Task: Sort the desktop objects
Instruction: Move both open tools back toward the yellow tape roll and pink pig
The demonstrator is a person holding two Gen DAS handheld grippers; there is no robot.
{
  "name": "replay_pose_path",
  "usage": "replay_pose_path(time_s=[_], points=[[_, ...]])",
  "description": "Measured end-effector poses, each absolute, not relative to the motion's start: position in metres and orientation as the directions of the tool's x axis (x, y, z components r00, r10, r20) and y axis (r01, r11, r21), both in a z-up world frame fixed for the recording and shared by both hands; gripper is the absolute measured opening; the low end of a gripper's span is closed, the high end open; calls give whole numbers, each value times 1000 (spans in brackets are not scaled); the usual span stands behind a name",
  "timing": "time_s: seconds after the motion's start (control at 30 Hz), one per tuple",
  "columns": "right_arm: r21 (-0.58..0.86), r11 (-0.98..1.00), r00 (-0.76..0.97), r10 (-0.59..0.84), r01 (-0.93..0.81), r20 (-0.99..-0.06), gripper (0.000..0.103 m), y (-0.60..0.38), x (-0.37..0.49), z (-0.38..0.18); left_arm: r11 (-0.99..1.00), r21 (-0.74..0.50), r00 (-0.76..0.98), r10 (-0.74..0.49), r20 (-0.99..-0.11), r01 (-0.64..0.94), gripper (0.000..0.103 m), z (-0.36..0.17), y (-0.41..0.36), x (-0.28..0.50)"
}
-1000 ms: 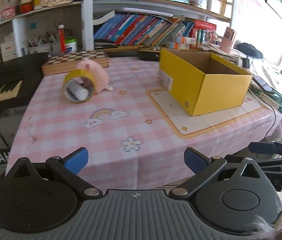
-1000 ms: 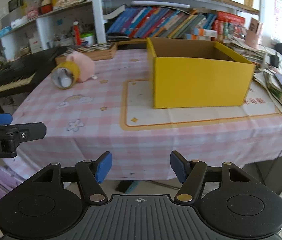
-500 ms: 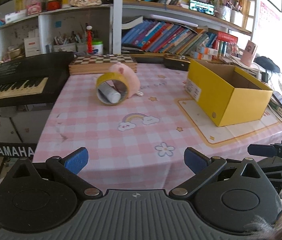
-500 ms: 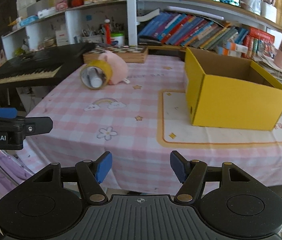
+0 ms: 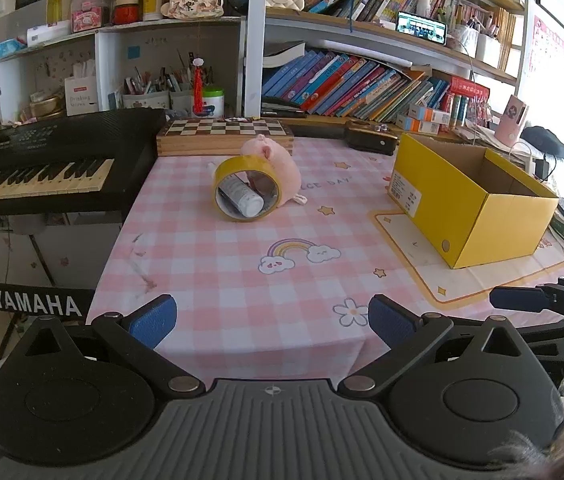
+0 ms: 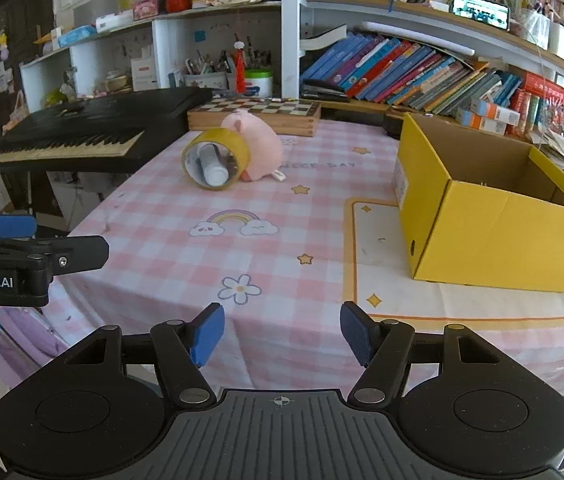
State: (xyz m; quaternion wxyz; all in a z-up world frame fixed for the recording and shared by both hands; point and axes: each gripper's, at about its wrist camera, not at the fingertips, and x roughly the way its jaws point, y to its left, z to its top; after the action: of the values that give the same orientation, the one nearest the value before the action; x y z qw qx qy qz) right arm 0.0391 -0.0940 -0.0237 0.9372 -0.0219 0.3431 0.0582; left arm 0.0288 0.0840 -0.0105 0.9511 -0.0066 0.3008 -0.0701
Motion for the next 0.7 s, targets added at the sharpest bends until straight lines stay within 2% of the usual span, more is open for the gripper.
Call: replay_pose_path(time_s=[0.7], points=[[30, 980, 743, 167, -195, -648, 66, -100, 115, -27, 998, -36, 812, -58, -581, 45, 103, -13, 82, 91]])
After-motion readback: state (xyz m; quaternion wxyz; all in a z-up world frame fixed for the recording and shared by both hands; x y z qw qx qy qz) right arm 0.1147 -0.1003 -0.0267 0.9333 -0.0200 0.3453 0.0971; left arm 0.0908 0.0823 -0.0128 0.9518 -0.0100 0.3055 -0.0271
